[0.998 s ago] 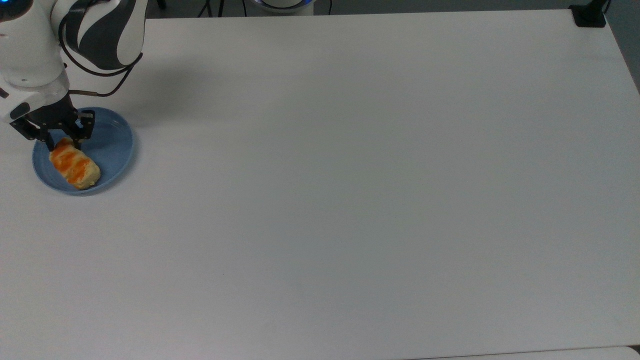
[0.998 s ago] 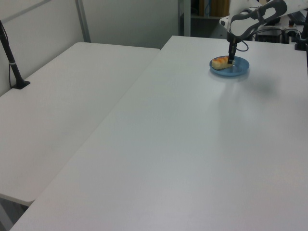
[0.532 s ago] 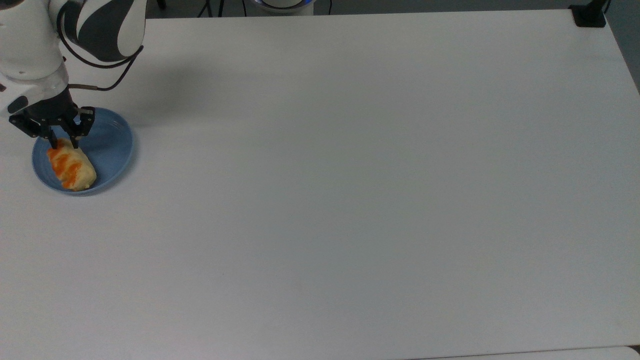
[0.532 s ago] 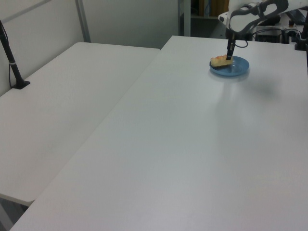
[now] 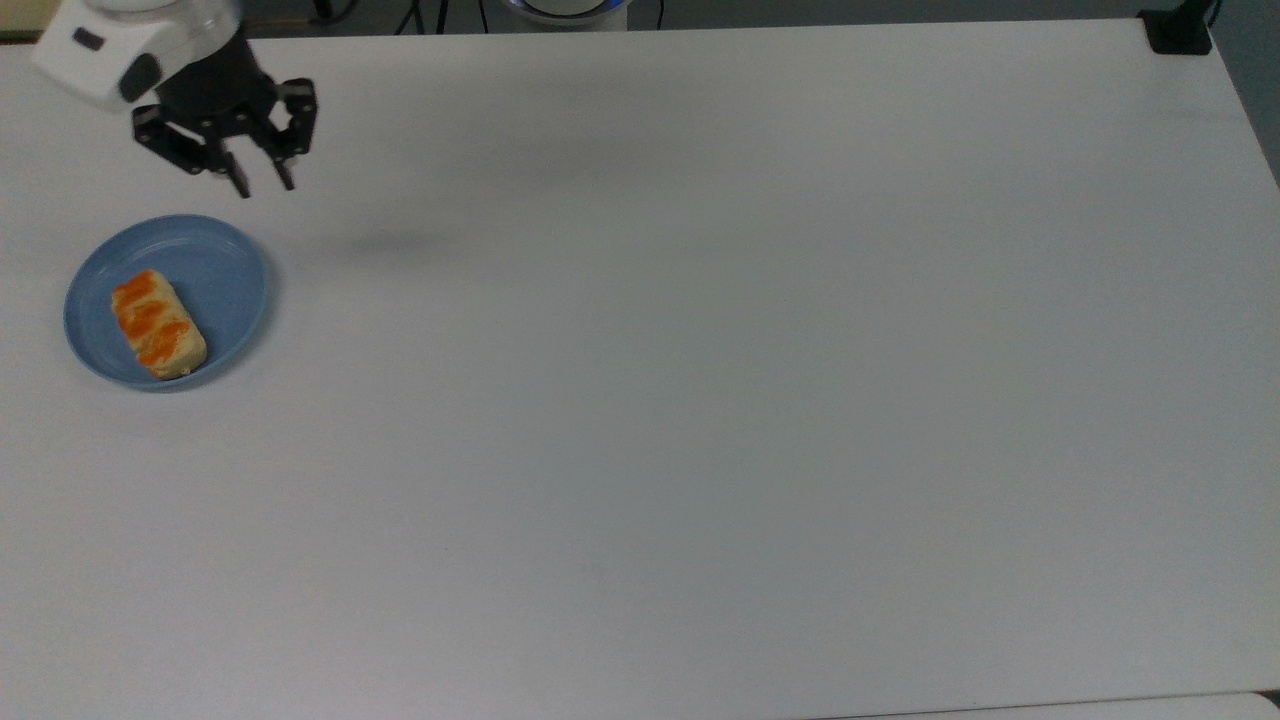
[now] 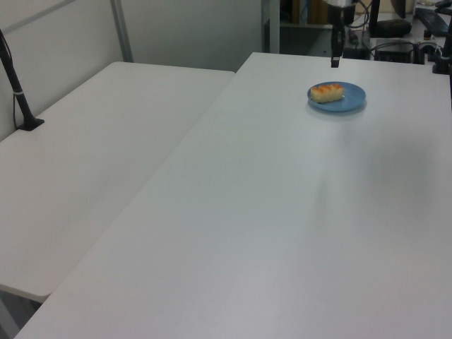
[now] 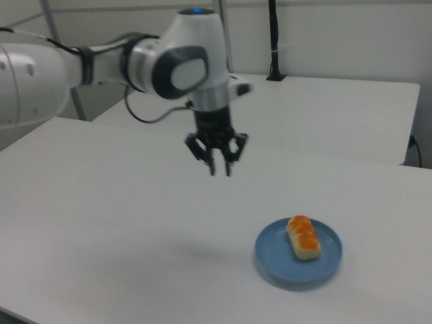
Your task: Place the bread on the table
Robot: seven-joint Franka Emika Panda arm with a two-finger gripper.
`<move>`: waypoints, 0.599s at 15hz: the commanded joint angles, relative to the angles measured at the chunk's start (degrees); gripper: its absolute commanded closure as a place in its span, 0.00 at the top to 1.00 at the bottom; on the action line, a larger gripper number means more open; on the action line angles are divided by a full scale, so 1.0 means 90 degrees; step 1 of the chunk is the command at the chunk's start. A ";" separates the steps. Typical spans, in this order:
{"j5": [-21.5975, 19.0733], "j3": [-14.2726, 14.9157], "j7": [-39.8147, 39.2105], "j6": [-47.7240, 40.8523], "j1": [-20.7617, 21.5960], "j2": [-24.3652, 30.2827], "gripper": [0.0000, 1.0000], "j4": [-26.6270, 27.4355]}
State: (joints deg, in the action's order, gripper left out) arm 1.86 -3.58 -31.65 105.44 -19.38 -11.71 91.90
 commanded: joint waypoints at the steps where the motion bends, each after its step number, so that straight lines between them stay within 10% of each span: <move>1: -0.0050 -0.0012 0.0859 -0.0046 0.0580 0.0071 0.36 0.0228; 6: -0.0011 -0.0002 0.0930 -0.0026 0.0523 0.0051 0.42 0.0228; 9: 0.0048 0.0056 0.0550 0.0003 0.0162 -0.0017 0.73 0.0219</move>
State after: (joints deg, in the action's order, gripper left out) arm 2.07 -3.83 -23.31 104.50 -15.07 -12.03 93.09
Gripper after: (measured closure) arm 0.520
